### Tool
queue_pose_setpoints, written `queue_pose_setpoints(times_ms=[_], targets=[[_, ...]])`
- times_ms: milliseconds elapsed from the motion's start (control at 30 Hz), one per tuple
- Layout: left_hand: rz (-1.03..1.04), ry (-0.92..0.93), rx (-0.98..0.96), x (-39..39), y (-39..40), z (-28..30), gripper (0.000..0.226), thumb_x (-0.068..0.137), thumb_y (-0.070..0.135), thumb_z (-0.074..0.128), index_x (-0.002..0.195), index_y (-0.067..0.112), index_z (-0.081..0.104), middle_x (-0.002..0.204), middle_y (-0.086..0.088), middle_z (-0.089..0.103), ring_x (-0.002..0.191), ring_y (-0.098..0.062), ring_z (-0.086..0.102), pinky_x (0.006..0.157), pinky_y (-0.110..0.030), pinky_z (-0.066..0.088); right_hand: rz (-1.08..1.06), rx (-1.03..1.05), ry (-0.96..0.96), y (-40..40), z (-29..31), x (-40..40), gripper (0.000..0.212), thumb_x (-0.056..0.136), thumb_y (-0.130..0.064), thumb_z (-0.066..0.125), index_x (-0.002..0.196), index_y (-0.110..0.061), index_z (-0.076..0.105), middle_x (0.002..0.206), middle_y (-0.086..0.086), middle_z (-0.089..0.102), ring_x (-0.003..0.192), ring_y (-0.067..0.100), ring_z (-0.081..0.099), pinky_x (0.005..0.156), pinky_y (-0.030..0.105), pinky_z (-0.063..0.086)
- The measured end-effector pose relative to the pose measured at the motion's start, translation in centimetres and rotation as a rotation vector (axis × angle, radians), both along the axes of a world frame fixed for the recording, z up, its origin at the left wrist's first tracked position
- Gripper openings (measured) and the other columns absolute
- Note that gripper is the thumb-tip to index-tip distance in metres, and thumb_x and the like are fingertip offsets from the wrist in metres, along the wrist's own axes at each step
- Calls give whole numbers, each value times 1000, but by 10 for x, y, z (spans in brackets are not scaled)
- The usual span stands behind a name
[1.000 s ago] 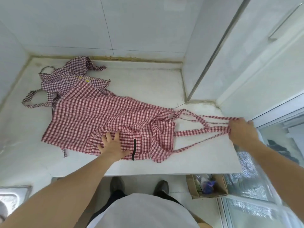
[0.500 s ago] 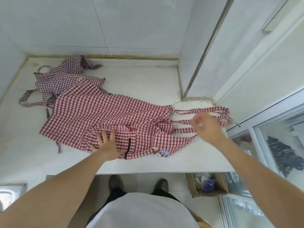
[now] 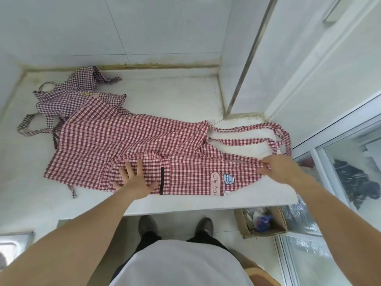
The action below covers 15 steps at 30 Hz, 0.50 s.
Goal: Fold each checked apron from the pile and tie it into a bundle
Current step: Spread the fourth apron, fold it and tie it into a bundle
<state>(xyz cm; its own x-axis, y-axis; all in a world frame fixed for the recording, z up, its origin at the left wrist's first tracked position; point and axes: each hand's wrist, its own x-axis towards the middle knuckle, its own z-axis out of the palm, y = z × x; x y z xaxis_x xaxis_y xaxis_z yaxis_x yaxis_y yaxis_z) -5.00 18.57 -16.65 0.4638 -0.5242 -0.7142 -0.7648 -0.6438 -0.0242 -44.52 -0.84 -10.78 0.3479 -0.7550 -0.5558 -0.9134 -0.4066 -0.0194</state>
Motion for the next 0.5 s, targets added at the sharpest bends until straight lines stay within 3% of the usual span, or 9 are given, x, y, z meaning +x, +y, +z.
queue_pose_setpoints(times_ms=[100, 167, 233, 300, 367, 433, 500], targets=[[-5, -33, 45, -9, -5, 9, 115, 84, 76, 49, 153, 22, -26, 161, -17, -22, 149, -44, -11, 115, -68, 18, -44, -37, 139, -9, -10, -12, 37, 95, -48, 56, 79, -16, 59, 82, -1, 60, 81, 22, 58, 86, 38, 49], [-45, -85, 83, -17, -7, 17, 119, 80, 76, 56, 155, 17, -15, 161, -19, -7, 148, -45, 4, 115, -64, 25, -129, -63, 187, -12, -12, -20, 30, 92, -37, 59, 72, -16, 54, 76, -1, 60, 80, 22, 61, 85, 37, 52], [-85, -98, 126, -27, -7, 24, 124, 75, 78, 60, 156, 16, -11, 162, -20, 0, 147, -45, 13, 116, -59, 27, -179, -87, 211, -10, -7, -20, 14, 89, -27, 61, 94, -14, 64, 92, 4, 65, 93, 25, 63, 88, 38, 54], [-115, -63, 149, -38, -8, 24, 125, 74, 79, 60, 156, 17, -11, 162, -21, 1, 146, -45, 17, 116, -56, 29, -119, -103, 201, -5, -6, -8, 42, 86, -16, 61, 127, -12, 54, 118, 12, 57, 112, 32, 56, 94, 38, 50], [-146, -22, 143, -48, -9, 25, 123, 76, 79, 58, 157, 18, -11, 162, -22, 3, 145, -45, 18, 115, -54, 30, -103, -125, 5, 11, -8, 20, 58, 83, -7, 63, 139, -10, 46, 129, 16, 49, 121, 34, 48, 102, 40, 45], [-182, 27, 116, -57, -11, 25, 117, 78, 77, 58, 157, 21, -8, 161, -21, 5, 145, -43, 19, 116, -53, 28, -29, -189, -298, 35, -8, 59, 49, 85, -5, 61, 134, -9, 54, 128, 13, 51, 118, 29, 50, 102, 42, 47], [-217, 107, 75, -62, -12, 24, 109, 79, 74, 58, 156, 26, -2, 160, -18, 10, 144, -40, 22, 117, -53, 23, 124, -174, -513, 59, -14, 99, 39, 92, -15, 58, 131, -12, 58, 130, 8, 51, 121, 25, 48, 104, 42, 45]])
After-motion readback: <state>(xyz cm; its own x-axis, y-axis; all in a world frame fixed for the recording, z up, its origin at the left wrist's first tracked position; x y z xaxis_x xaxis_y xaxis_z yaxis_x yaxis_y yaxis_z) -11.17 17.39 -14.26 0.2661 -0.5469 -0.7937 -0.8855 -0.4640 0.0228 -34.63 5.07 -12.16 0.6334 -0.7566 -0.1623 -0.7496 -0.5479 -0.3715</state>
